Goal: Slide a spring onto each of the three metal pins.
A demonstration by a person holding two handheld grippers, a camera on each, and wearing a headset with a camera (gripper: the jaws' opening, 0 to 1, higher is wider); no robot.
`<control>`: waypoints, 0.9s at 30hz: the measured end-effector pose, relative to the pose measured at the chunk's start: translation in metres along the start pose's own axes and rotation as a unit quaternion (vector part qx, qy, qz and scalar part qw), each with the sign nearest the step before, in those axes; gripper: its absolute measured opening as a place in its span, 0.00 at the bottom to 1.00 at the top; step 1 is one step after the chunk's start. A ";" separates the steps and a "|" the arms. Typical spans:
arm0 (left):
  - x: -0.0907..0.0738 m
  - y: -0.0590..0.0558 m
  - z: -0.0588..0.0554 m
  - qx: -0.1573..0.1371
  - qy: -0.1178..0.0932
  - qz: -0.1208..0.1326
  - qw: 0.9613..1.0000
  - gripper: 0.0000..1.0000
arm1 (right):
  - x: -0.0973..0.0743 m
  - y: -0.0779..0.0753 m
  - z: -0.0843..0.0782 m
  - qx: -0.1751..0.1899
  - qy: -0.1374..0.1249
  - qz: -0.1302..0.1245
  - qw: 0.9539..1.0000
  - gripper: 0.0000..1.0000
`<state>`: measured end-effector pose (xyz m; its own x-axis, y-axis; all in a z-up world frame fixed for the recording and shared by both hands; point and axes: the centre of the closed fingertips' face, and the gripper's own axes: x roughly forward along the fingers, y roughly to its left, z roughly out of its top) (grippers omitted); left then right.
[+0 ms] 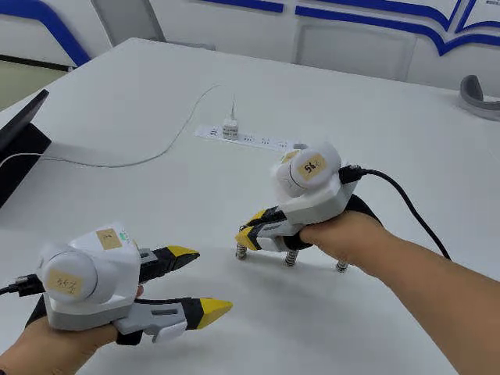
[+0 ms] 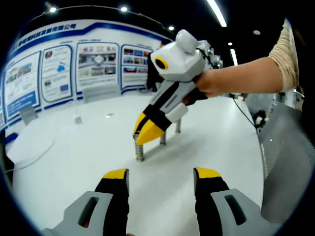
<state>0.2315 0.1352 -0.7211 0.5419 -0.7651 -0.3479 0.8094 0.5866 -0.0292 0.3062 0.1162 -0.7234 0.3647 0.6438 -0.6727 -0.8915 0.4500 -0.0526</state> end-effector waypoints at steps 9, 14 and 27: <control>0.000 0.000 -0.001 0.000 0.001 0.000 1.000 0.53 | 0.006 0.001 -0.006 -0.002 0.010 -0.005 1.000 0.12; -0.001 0.001 -0.001 0.000 0.000 0.001 1.000 0.53 | 0.007 0.001 -0.007 -0.002 0.011 -0.007 1.000 0.12; 0.001 0.001 0.002 0.001 0.000 0.000 1.000 0.55 | 0.001 0.002 -0.009 -0.007 0.014 -0.013 1.000 0.16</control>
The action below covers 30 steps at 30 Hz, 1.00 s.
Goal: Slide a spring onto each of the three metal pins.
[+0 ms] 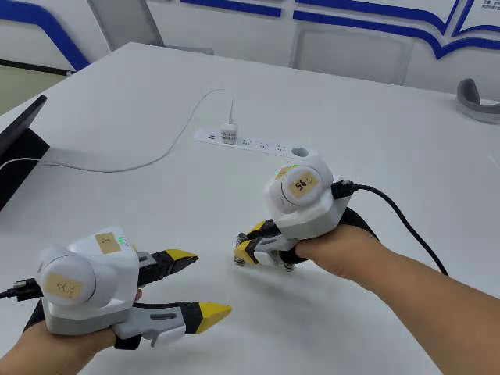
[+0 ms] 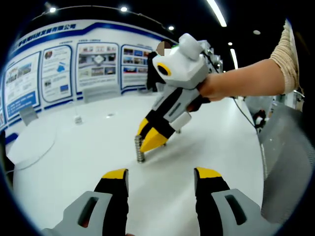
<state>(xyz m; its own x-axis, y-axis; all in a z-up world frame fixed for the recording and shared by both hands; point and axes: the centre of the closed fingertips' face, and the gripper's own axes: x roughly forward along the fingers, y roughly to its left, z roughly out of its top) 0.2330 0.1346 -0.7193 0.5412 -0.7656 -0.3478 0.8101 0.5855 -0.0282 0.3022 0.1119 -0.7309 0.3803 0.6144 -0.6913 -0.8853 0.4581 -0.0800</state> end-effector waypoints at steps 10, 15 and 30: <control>0.001 -0.001 0.003 -0.001 -0.002 0.000 1.000 0.57 | -0.018 0.002 0.006 -0.002 -0.020 -0.011 1.000 0.18; 0.000 -0.001 0.004 -0.001 -0.002 0.000 1.000 0.58 | -0.029 0.006 0.005 0.000 -0.032 -0.015 0.999 0.18; 0.001 -0.002 0.005 -0.002 -0.003 0.002 1.000 0.60 | -0.059 0.021 0.001 0.007 -0.066 -0.023 0.998 0.20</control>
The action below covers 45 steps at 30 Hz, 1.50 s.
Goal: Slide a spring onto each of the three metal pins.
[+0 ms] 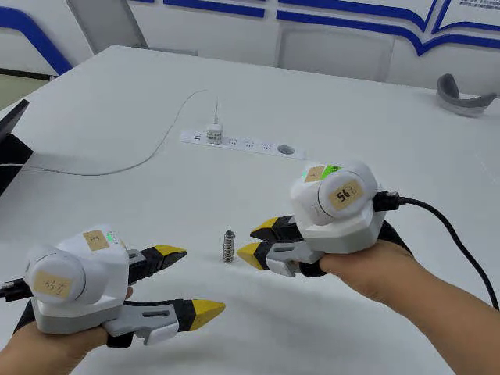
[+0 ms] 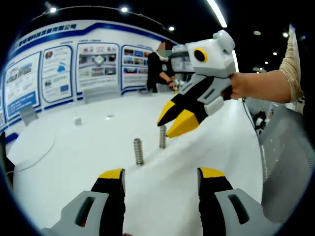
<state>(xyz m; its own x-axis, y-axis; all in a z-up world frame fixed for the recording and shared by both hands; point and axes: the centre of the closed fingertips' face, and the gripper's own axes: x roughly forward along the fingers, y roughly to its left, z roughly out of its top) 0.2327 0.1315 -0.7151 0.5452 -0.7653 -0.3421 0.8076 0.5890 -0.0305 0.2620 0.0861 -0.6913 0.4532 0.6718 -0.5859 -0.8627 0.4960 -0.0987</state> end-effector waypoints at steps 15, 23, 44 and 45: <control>-0.001 0.000 0.000 -0.002 0.002 0.001 1.000 0.63 | -0.033 0.005 -0.027 0.017 -0.014 -0.004 1.000 0.22; 0.000 -0.001 -0.001 -0.002 0.006 0.000 1.000 0.65 | -0.048 -0.001 -0.044 0.028 -0.016 -0.017 0.999 0.23; 0.002 -0.006 -0.003 -0.002 0.014 -0.004 1.000 0.68 | -0.093 -0.043 -0.088 0.066 -0.025 -0.080 0.994 0.36; 0.002 -0.006 -0.003 -0.002 0.014 -0.004 1.000 0.68 | -0.094 -0.044 -0.089 0.066 -0.026 -0.081 0.994 0.37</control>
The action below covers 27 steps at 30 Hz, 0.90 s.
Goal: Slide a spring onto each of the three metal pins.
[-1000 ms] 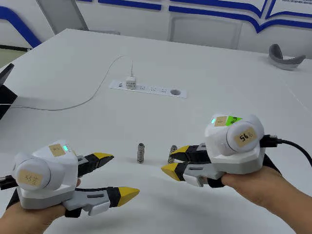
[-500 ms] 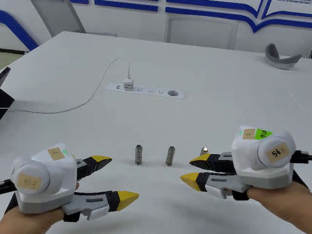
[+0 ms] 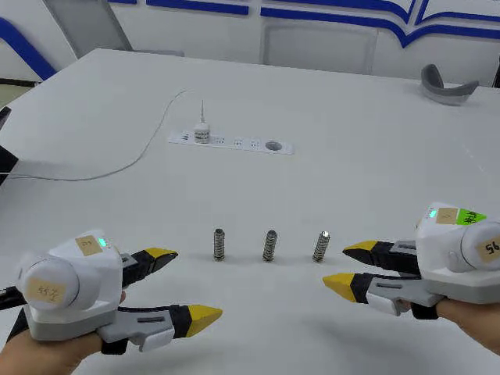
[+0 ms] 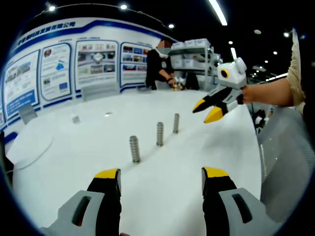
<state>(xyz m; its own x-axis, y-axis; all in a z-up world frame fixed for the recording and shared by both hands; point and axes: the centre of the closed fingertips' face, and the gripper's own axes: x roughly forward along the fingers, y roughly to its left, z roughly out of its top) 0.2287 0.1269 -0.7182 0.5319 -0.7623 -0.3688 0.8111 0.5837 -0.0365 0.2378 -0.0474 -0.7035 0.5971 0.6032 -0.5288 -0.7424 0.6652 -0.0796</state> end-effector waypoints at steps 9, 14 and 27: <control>0.000 0.000 -0.001 0.000 0.002 0.000 1.000 0.68 | 0.001 -0.002 -0.009 0.006 -0.013 0.001 1.000 0.47; 0.000 0.001 -0.002 -0.003 0.002 0.001 1.000 0.69 | 0.001 -0.002 -0.010 0.009 -0.026 0.003 1.000 0.53; -0.001 0.003 -0.005 -0.008 0.004 0.004 1.000 0.70 | 0.003 -0.002 -0.013 0.017 -0.037 0.003 0.999 0.62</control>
<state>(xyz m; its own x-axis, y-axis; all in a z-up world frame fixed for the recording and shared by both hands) 0.2292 0.1305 -0.7231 0.5362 -0.7551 -0.3773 0.8029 0.5941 -0.0482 0.2374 -0.0526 -0.7163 0.6141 0.6372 -0.4657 -0.7365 0.6748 -0.0479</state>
